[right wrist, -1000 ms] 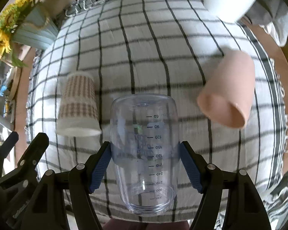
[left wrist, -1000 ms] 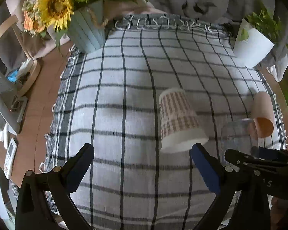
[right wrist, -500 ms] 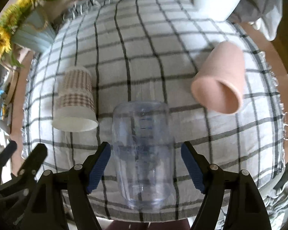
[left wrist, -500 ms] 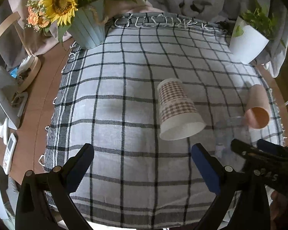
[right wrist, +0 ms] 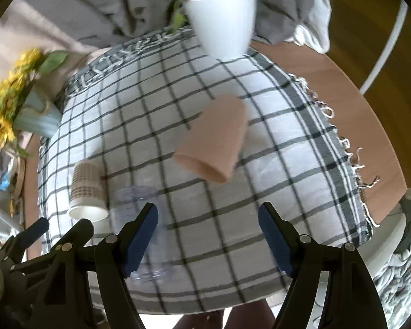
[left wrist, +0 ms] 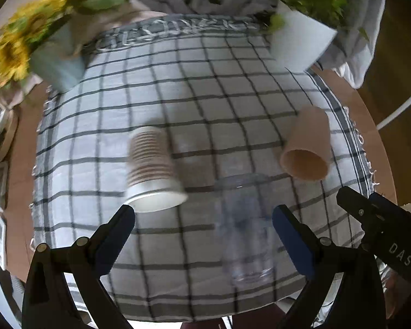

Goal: Flip cup upside down
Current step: 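Close the left tool on the clear cup while the right tool releases it, then rotate the clear cup with the left tool and lower it rim-down onto the cloth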

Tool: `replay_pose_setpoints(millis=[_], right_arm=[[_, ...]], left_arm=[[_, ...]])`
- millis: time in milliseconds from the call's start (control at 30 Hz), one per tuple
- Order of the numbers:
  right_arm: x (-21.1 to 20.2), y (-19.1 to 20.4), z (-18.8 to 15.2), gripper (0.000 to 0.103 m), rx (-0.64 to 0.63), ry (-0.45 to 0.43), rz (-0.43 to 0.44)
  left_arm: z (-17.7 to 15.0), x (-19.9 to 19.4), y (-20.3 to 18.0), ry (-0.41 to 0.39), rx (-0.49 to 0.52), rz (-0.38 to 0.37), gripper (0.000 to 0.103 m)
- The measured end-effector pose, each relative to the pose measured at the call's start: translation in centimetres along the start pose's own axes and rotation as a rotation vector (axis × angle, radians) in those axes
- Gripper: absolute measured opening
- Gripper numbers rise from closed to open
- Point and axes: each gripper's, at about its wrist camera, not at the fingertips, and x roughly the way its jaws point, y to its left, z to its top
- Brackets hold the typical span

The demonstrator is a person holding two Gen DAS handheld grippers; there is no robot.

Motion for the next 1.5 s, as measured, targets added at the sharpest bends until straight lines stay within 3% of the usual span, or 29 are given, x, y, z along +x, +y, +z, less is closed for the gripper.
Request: replay_pose_setpoints(millis=[167, 400, 733, 800, 967, 1233, 1500], right_arm=[[1.2, -2.7, 0.7, 0.076, 0.034, 0.037, 0.01], [2.3, -3.9, 1.6, 0.076, 0.026, 0.062, 0.026], [3.3, -3.9, 1.8, 0.076, 0.005, 0.083, 0.021], [3.4, -4.0, 1.8, 0.076, 0.004, 0.085, 0.018], [3.3, -4.0, 1.7, 0.076, -0.004, 0.079, 0.012], [2.3, -3.6, 1.6, 0.076, -0.009, 0.056, 0.035], [1.0, -3.4, 1.0, 0.076, -0.039, 0.021, 0.02]], left_arm=[[1.1, 2.8, -1.6, 0.101, -0.026, -0.042, 0.097], [1.6, 5.4, -2.3, 0.167, -0.063, -0.053, 0.089], [2.0, 7.8, -2.1, 0.201, -0.117, -0.08, 0.078], [1.9, 8.1, -2.1, 0.205, -0.124, -0.09, 0.071], [1.5, 7.4, -1.9, 0.166, -0.128, -0.105, 0.071], [0.8, 3.1, -1.3, 0.03, -0.083, -0.098, 0.071], [-1.7, 0.7, -1.6, -0.058, -0.06, -0.105, 0.071]])
